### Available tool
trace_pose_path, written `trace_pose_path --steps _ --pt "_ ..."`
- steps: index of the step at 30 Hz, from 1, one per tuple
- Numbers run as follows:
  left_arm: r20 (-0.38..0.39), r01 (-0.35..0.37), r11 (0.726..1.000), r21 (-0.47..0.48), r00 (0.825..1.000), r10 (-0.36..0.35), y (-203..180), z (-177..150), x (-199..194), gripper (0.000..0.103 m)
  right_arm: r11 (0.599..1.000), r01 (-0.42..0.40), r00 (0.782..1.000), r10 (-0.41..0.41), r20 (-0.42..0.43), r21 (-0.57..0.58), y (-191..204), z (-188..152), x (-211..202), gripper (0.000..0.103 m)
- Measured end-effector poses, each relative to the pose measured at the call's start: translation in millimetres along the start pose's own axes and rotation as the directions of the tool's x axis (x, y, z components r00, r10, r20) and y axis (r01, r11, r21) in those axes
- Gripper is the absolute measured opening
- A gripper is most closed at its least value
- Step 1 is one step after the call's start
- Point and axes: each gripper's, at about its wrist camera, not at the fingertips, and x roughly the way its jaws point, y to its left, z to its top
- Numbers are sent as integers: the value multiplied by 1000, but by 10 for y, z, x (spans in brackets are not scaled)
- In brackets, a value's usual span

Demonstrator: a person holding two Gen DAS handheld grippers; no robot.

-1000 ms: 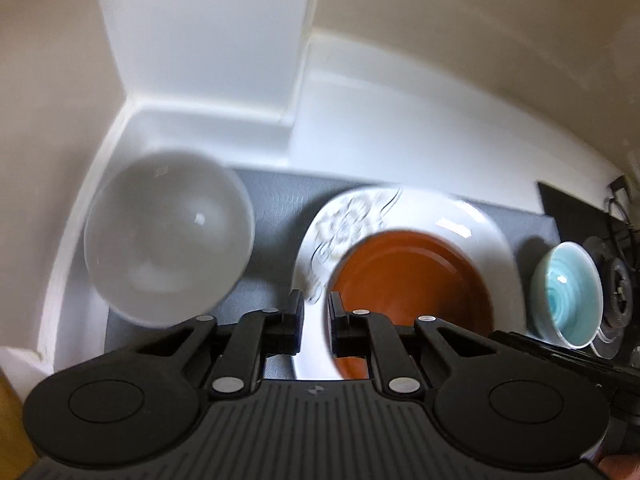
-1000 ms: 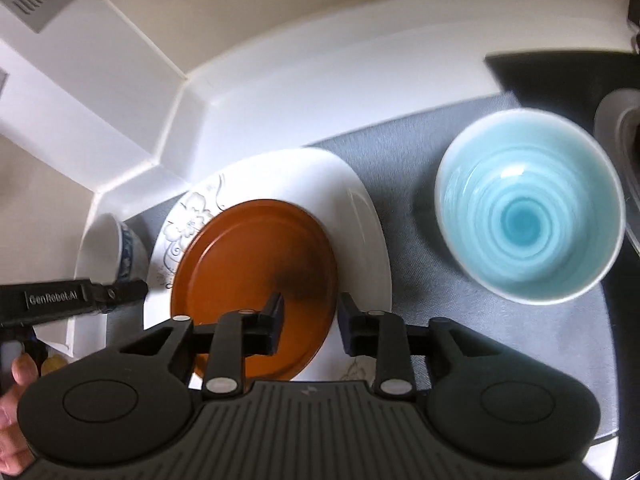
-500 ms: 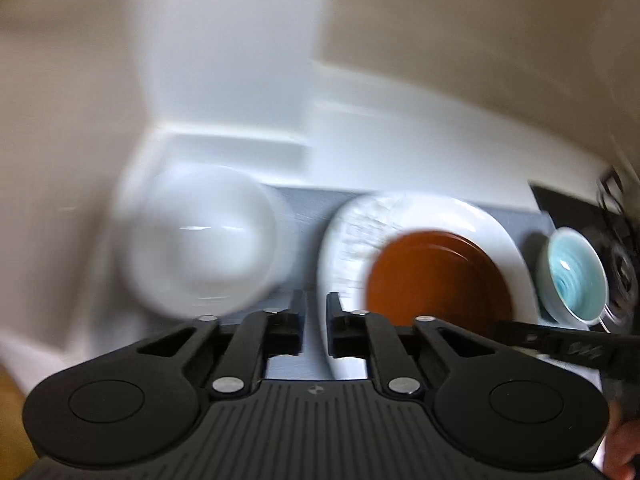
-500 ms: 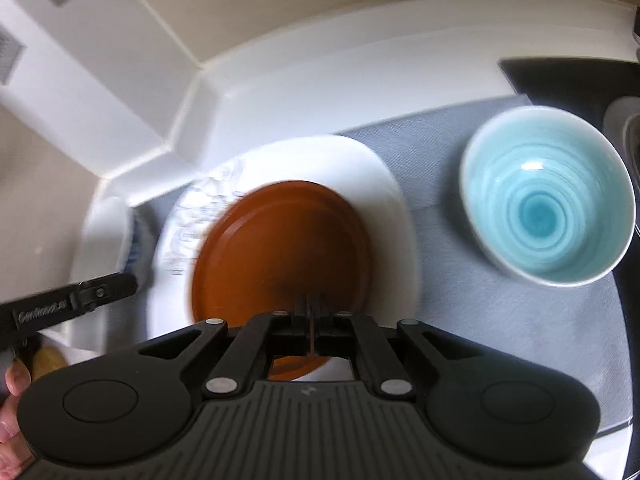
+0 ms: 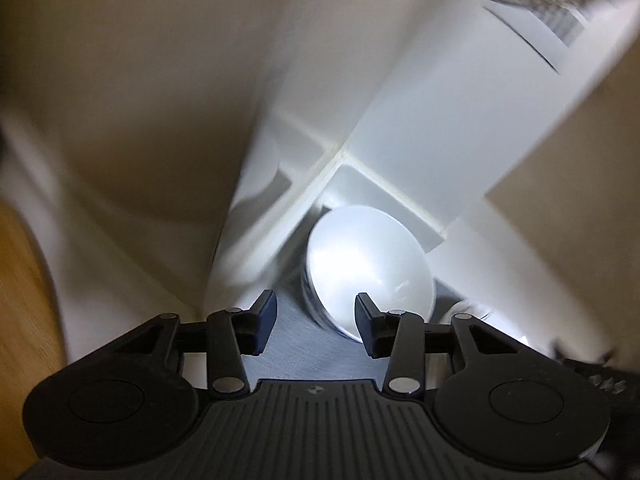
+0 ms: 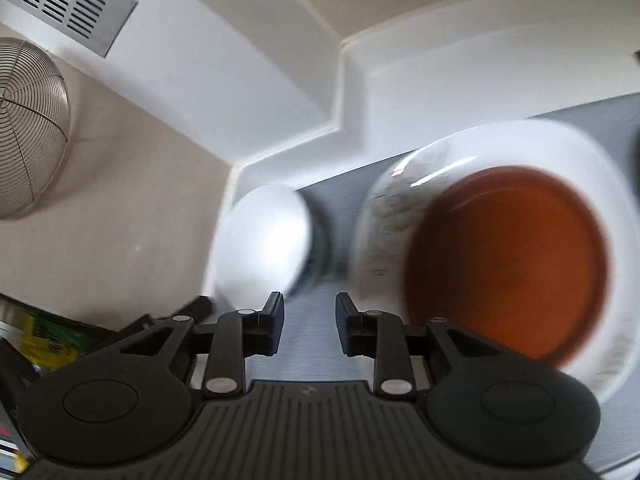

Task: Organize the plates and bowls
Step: 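Move both grippers to a plain white bowl and grip its rim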

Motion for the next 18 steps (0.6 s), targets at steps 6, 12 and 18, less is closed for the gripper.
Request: trace_pose_path --steps 6,12,18 --pt "-43 46 994 -95 998 -51 144 -16 205 22 1000 -12 1000 12 -9 3 90 101 148 31" --pt "-58 70 990 -122 995 -77 166 32 269 15 1000 -2 999 1 -49 -26 116 102 281 31" --pt "-63 27 992 -124 997 -35 52 71 342 10 997 36 996 -41 -74 -68 207 106 452 30"
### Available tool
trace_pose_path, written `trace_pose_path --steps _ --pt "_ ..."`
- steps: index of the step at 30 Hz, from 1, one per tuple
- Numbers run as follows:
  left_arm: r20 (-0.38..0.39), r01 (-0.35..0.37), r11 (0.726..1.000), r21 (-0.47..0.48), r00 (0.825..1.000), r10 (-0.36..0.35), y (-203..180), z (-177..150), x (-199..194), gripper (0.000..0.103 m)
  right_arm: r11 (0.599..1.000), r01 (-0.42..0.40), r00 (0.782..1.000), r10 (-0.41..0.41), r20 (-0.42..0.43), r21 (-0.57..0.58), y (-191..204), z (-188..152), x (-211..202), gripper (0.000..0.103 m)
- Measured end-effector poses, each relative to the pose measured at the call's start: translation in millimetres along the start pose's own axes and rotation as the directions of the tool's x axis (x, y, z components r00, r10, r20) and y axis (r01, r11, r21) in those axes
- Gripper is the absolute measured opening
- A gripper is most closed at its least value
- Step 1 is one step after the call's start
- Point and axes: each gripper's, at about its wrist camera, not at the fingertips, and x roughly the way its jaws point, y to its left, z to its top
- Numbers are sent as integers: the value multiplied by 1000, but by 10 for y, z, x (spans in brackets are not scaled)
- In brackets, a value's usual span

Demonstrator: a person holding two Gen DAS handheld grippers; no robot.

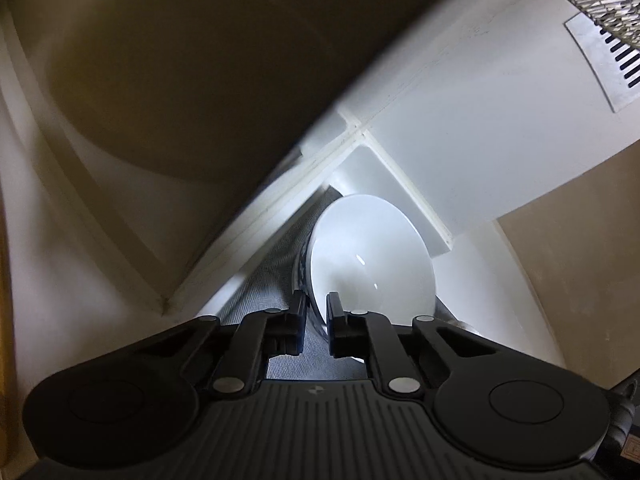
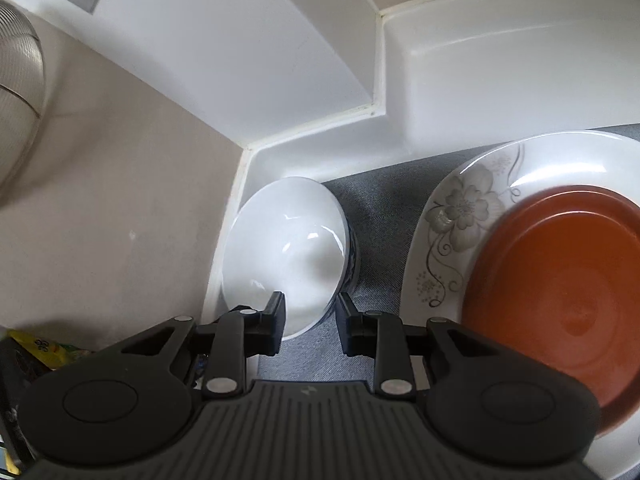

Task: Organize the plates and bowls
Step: 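Move both grippers to a plain white bowl and grip its rim, then lift the white bowl and carry it over the brown plate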

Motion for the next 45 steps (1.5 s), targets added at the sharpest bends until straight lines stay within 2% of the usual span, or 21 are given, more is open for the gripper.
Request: trace_pose_path --steps 1,2,3,10,15,16,17,18,21,22,25,27,29,30,34,37,40,45 --pt "6 -14 1000 12 1000 14 -26 -1 6 10 1000 16 1000 -16 -10 -4 8 7 33 26" --pt "6 -23 1000 17 1000 22 -39 -2 11 10 999 36 999 -36 -13 -13 20 9 49 17" --pt "1 -19 1000 18 1000 19 -41 -2 10 10 999 46 999 -47 -14 -21 25 11 53 16" --pt "-61 -30 999 24 998 31 1 -38 -3 8 994 41 996 -48 -74 -97 94 -54 -48 14" --pt "-139 -9 997 77 990 20 113 -135 -200 9 997 13 989 -25 -143 -82 113 -360 -225 14" --pt "-143 -9 995 97 989 23 140 -158 -247 9 997 2 986 -16 -163 -83 121 -437 -246 10" --pt "-146 -7 993 114 989 24 164 -172 -279 9 996 -15 983 -1 -184 -85 124 -500 -253 0" --pt "-156 -2 993 121 988 21 218 -174 -328 8 995 -28 982 11 -189 -92 134 -546 -263 0" --pt "-139 19 992 125 990 -2 286 -159 -370 8 990 -1 986 -23 -168 -143 204 -562 -265 0" --pt "-143 18 991 132 990 1 283 -146 -344 8 990 13 986 -36 -164 -141 207 -535 -256 3" --pt "-167 18 994 104 986 0 287 -109 -227 8 994 45 989 -58 -134 -95 156 -402 -259 7" --pt "-168 12 994 105 986 6 354 -81 -313 8 997 50 992 -57 -114 -62 115 -326 -281 9" --pt "-173 1 995 97 985 16 344 0 -244 8 998 44 992 -50 -113 -51 93 -236 -222 17" --pt "-178 -6 996 91 984 22 350 7 -216 9 997 56 992 -61 -109 -50 77 -191 -179 17" --pt "-179 1 992 123 984 21 358 13 -283 11 996 81 990 -85 -116 -43 41 -145 -42 17" --pt "-175 -17 984 177 983 49 325 -87 -348 11 988 111 985 -124 -116 -109 105 -246 -59 6" --pt "-189 -13 977 212 981 54 346 -164 -413 11 986 105 984 -121 -131 -128 96 -362 -106 7" --pt "-220 4 987 161 975 32 438 -75 -312 12 992 83 983 -98 -156 -99 37 -316 -16 11"
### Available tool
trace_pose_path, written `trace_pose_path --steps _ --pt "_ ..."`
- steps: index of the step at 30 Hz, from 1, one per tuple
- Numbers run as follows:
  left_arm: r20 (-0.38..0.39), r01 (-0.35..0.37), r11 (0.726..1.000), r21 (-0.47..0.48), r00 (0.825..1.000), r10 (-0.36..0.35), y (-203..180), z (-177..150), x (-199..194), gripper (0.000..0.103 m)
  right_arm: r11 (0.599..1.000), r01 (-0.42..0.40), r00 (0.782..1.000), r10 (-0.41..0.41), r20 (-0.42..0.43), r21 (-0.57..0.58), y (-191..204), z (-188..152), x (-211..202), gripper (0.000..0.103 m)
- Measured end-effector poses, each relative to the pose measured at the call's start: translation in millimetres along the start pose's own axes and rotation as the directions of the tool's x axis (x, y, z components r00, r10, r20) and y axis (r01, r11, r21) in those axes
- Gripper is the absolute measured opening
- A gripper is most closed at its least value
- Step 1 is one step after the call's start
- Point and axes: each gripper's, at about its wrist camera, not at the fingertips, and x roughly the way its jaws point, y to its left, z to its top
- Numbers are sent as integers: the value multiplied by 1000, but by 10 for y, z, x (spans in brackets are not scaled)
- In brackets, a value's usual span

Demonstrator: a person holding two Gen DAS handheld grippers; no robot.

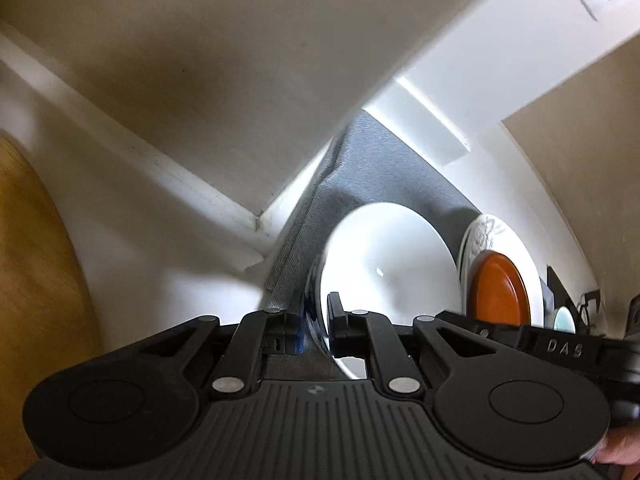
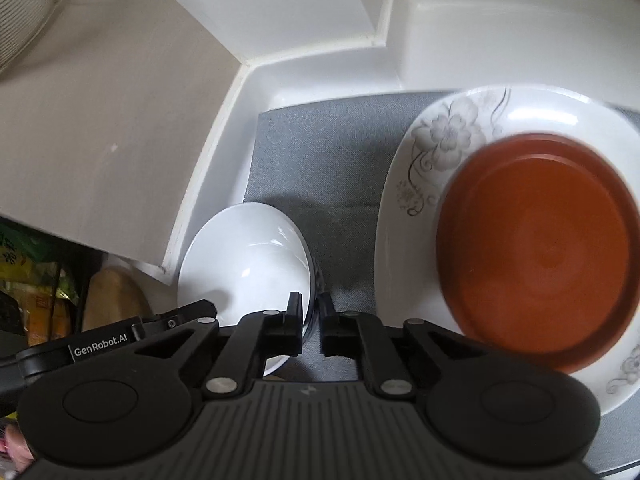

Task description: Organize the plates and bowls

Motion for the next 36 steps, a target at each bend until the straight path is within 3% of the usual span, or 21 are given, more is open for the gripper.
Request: trace_pose_path --steps 5,9,15,21,29,34,36 --pt "-19 -16 1000 14 1000 16 -15 1 143 13 999 28 1000 -28 1 -29 44 -20 162 12" --pt "9 -69 997 44 998 69 -187 -35 102 12 998 41 999 -39 28 -48 115 -51 142 10" --pt "82 -50 997 50 996 46 -464 -48 -274 12 995 -16 996 24 87 -99 212 -45 -293 10" --pt "101 -60 989 137 994 46 -933 -117 -463 12 993 16 985 5 171 -120 197 -121 -805 10" --pt "24 6 965 264 1000 -13 -1579 -171 -386 12 999 44 960 -36 279 -22 -352 -343 -1427 12" --pt "-51 84 927 364 996 -70 -2085 -307 -224 12 993 73 932 -99 348 88 -825 -502 -1813 11" --pt "-89 123 900 418 992 -94 -2356 -382 -122 12 987 90 916 -136 379 137 -1016 -535 -1999 10"
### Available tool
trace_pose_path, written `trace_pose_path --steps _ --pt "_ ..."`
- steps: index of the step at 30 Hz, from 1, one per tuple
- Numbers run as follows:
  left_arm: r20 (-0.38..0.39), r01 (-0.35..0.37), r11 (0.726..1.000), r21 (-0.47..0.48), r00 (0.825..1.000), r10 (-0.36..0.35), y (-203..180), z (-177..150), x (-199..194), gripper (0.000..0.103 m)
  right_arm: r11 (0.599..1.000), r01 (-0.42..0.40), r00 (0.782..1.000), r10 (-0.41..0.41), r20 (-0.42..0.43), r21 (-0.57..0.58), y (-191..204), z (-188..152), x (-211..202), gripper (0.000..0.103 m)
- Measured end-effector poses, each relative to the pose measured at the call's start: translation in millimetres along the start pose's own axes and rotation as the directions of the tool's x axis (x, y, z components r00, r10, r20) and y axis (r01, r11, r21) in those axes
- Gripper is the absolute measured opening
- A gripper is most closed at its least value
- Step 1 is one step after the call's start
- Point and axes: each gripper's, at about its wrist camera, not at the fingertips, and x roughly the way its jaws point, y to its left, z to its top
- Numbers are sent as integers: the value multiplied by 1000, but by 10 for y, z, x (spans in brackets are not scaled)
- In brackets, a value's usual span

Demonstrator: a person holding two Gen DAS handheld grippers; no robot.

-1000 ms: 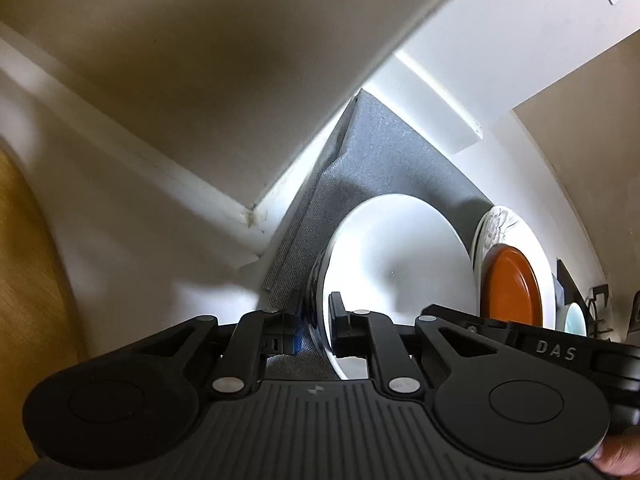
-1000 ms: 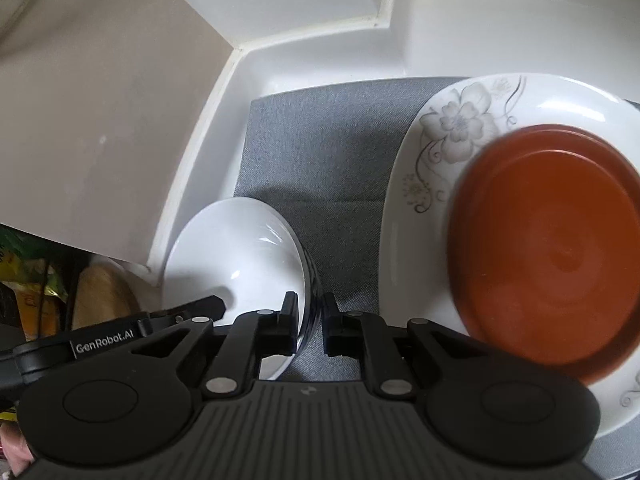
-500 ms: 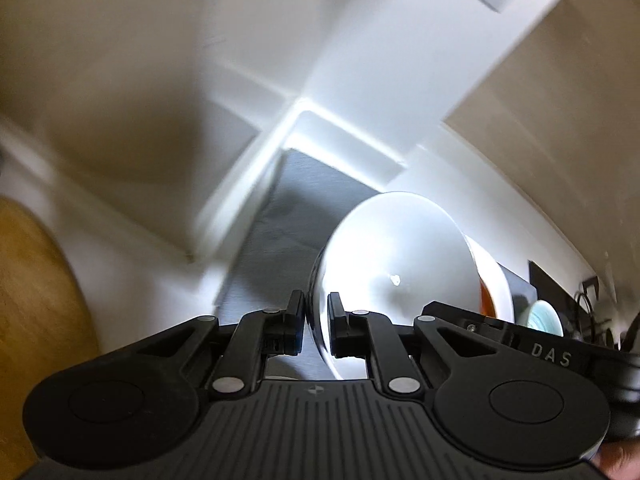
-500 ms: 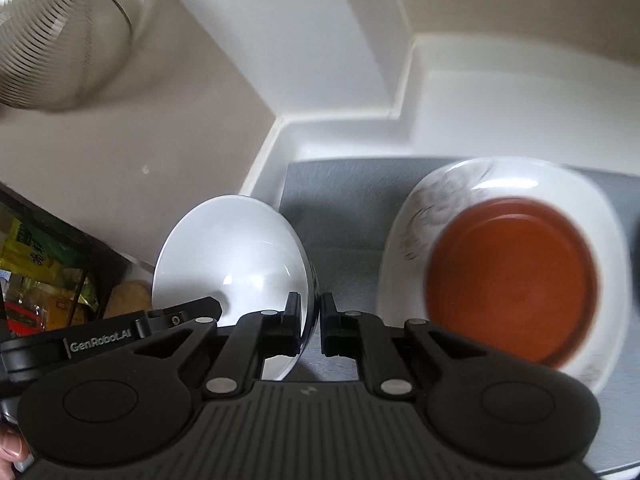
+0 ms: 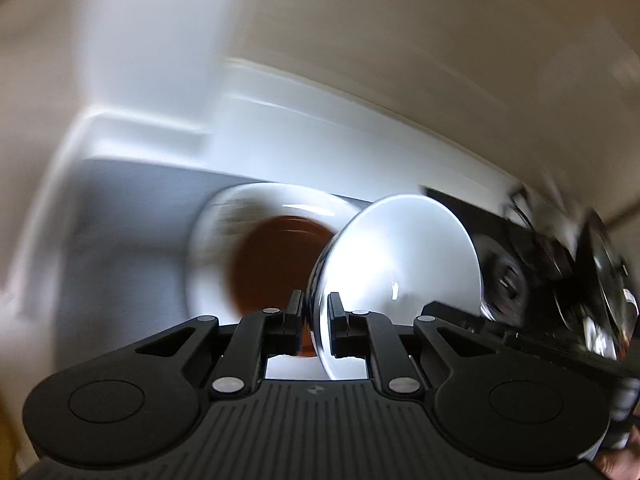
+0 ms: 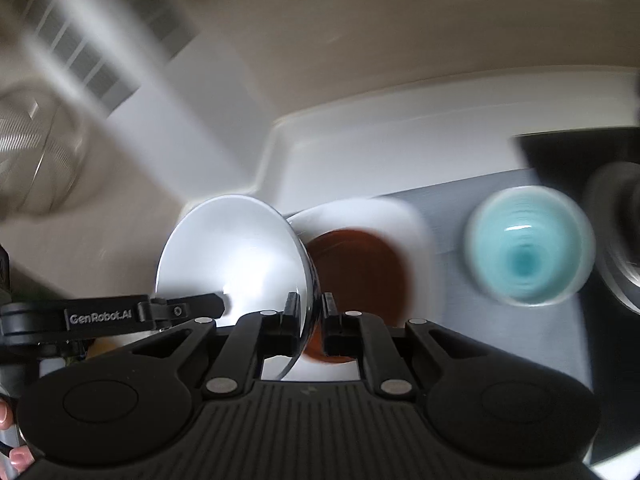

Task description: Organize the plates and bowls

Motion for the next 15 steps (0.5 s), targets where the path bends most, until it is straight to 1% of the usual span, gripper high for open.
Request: trace_pose_path --steps 3,5,9,12,15 --pt "-60 41 997 69 998 -37 -331 119 207 12 997 53 997 -55 48 50 -268 109 -190 10" --pt "-106 60 995 84 993 -51 -511 195 343 12 995 76 994 -81 67 71 -444 189 -276 10" --pt "-140 98 989 112 987 -82 -769 335 532 12 988 96 990 -107 87 123 -802 294 -337 10" --pt "-164 84 986 143 985 -60 -930 438 753 12 982 121 989 -132 69 145 -1008 330 -237 10" --pt "-202 51 990 133 979 -24 -1010 492 956 12 976 132 987 -145 67 170 -1139 328 -121 10"
